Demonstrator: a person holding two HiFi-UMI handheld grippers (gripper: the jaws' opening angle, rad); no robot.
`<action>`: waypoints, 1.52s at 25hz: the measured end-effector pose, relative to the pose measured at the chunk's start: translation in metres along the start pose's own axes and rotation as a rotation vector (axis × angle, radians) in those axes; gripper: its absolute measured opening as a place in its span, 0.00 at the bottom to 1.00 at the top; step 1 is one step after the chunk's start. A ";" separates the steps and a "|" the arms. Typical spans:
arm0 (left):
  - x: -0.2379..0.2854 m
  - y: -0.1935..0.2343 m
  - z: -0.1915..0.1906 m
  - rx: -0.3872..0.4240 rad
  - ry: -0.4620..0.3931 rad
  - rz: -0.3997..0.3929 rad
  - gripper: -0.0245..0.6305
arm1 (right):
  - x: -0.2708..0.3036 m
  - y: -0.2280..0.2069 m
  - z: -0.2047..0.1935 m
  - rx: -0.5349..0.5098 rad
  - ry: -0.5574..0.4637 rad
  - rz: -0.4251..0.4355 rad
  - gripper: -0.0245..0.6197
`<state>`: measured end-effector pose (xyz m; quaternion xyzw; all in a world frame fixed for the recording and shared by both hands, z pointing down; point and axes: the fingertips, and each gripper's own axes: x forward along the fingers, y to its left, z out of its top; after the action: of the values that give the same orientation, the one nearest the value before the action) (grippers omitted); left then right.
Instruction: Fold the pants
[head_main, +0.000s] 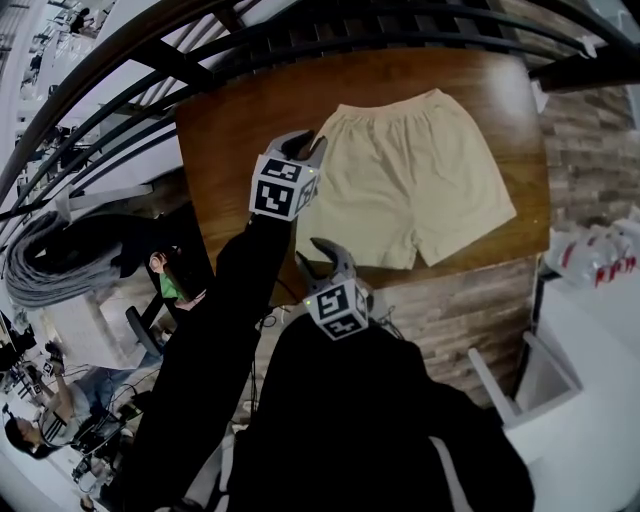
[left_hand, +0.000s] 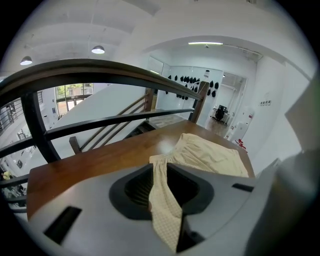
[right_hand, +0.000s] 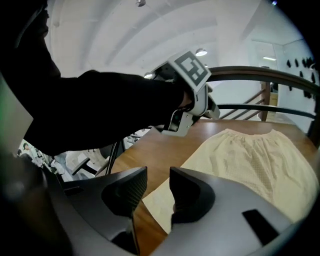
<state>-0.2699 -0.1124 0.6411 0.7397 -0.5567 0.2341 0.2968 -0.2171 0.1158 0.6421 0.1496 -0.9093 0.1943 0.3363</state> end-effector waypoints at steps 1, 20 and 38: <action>0.004 0.000 0.000 0.007 0.007 -0.004 0.14 | 0.004 0.004 -0.006 -0.007 0.018 0.004 0.23; 0.064 0.017 -0.028 0.017 0.158 -0.016 0.14 | 0.059 0.021 -0.070 0.015 0.252 0.005 0.23; 0.091 0.031 -0.039 0.075 0.256 -0.010 0.07 | 0.067 0.007 -0.085 0.045 0.299 -0.036 0.07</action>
<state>-0.2753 -0.1537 0.7357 0.7171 -0.5013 0.3457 0.3389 -0.2218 0.1507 0.7442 0.1426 -0.8417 0.2285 0.4680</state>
